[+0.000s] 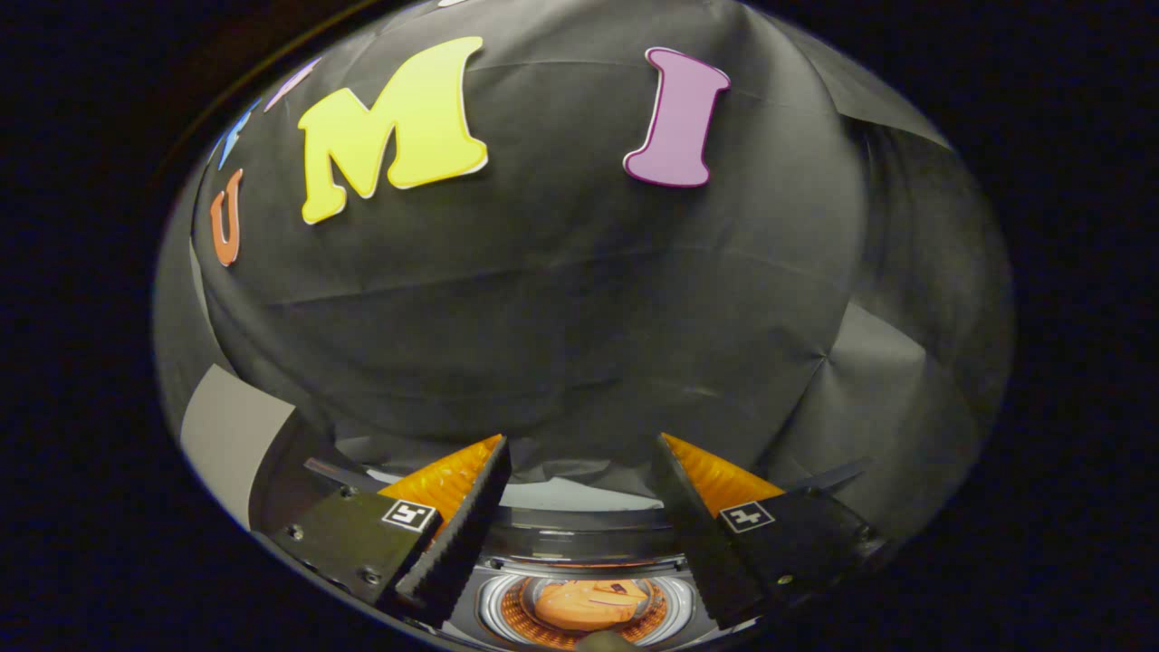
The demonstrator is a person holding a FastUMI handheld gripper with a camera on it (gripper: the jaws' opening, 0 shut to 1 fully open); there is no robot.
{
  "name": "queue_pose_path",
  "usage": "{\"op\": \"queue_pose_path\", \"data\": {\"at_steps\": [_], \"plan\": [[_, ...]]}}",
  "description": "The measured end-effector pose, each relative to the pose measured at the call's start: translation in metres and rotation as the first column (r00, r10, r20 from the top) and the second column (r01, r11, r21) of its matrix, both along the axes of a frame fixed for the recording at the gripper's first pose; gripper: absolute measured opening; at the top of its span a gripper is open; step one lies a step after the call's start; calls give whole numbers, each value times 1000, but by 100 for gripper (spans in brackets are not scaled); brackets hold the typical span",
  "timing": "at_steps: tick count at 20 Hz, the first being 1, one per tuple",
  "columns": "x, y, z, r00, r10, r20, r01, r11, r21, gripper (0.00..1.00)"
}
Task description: Put the clothes into the washing machine and then close the washing machine lid.
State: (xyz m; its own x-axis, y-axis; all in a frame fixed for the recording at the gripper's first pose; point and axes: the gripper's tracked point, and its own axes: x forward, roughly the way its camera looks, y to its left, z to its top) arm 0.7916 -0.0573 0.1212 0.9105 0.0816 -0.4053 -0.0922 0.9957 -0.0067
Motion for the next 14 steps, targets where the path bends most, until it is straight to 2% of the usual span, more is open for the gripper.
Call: {"op": "queue_pose_path", "data": {"at_steps": [14], "plan": [[-27,-3,1,988,9,151,-11,1000,10,99]]}}
